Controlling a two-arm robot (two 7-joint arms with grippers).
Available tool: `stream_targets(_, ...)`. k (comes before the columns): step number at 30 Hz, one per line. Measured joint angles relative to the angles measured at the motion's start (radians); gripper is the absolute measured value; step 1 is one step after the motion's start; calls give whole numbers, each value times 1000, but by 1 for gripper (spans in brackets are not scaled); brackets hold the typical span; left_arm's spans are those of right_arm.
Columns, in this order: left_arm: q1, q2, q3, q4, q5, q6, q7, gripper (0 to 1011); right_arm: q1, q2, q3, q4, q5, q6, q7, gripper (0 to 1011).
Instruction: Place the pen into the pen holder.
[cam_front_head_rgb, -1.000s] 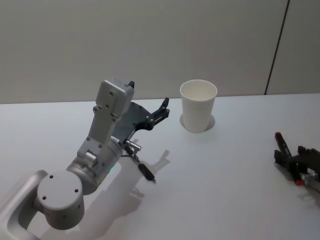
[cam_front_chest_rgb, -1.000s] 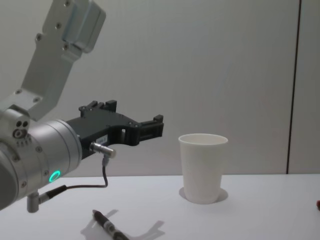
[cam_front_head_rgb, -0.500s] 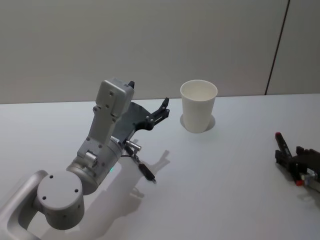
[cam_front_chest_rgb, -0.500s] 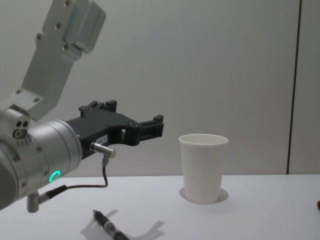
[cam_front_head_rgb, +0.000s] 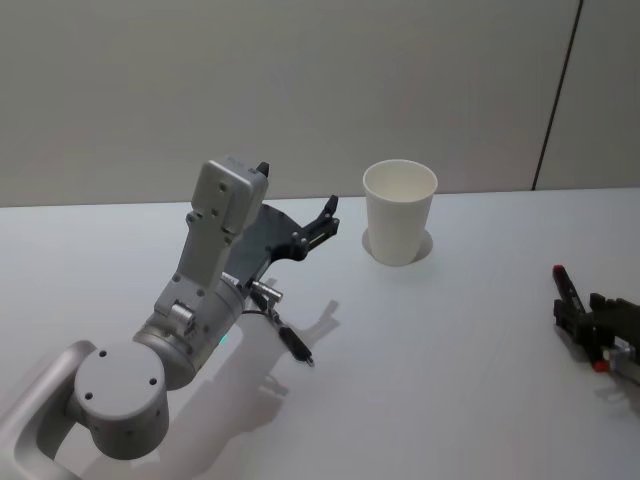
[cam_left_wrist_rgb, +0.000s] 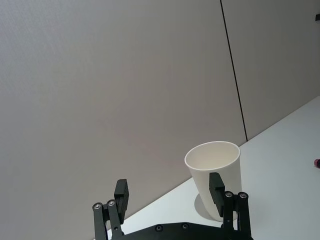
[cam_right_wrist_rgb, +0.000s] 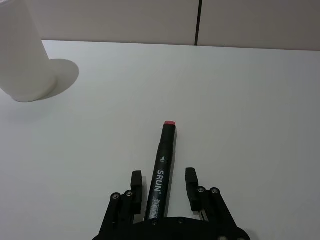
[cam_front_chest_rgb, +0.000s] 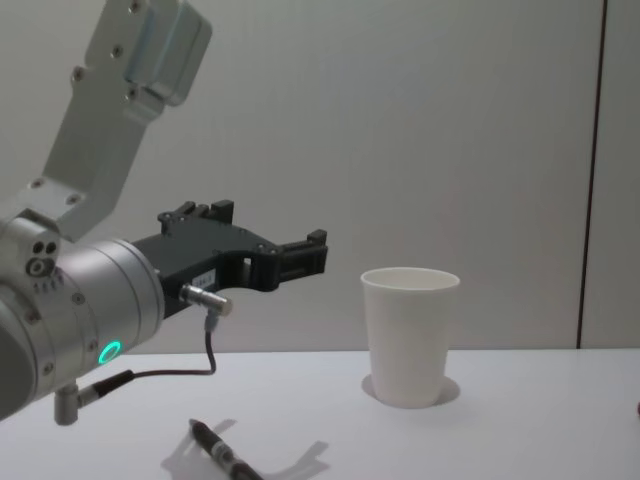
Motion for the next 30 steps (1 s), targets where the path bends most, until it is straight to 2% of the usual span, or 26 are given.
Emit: stream_targets(30, 0, 0, 0, 0, 0, 0, 0, 1001, 0, 0, 0, 0, 0, 0, 0, 322)
